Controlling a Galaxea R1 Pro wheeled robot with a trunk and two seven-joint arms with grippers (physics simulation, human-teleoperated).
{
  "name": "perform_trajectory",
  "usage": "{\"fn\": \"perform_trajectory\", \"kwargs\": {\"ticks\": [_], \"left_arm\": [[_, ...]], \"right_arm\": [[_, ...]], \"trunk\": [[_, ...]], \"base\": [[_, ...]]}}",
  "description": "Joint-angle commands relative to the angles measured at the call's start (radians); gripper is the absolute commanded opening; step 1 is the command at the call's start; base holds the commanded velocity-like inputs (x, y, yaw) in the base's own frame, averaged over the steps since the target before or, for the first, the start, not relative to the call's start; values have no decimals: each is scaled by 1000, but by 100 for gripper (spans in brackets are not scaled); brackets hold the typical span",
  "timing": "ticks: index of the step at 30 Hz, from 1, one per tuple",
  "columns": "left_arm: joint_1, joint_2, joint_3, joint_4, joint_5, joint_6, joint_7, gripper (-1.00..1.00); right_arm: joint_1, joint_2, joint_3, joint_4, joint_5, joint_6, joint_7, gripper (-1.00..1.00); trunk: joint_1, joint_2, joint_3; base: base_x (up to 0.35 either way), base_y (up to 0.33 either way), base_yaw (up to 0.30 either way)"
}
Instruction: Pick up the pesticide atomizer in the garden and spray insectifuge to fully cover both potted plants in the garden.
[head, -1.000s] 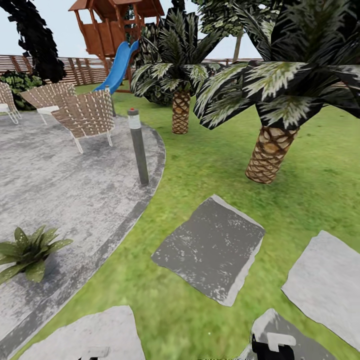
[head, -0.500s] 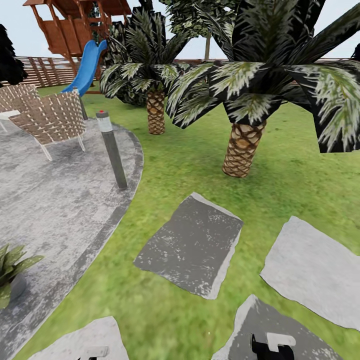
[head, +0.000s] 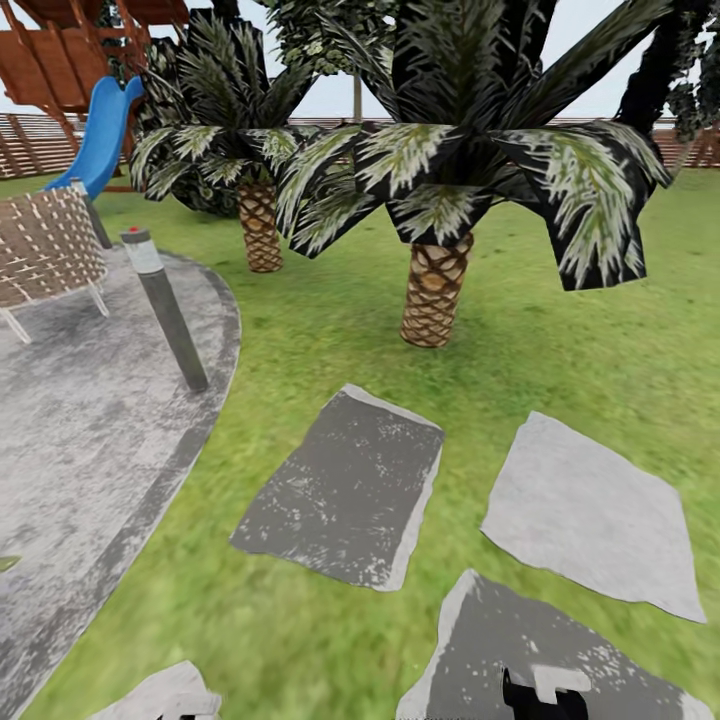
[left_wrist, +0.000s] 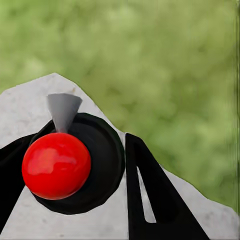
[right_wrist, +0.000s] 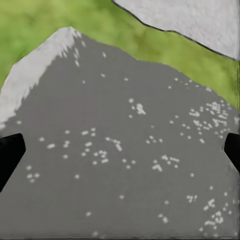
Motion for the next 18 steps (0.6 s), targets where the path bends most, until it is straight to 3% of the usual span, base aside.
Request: {"fn": "perform_trajectory", "kwargs": {"ticks": [1, 18], "left_arm": [[0, 0, 9, 1, -8, -3, -3, -100], [0, 0, 8, 3, -7, -5, -3, -100]], "right_arm": [[-1, 0, 9, 1, -10, -3, -1, 100], [-1, 0, 9, 1, -10, -3, -1, 100]], "trunk": [[0, 0, -1], [0, 0, -1]], "base": [[0, 0, -300], [0, 0, -300]]}}
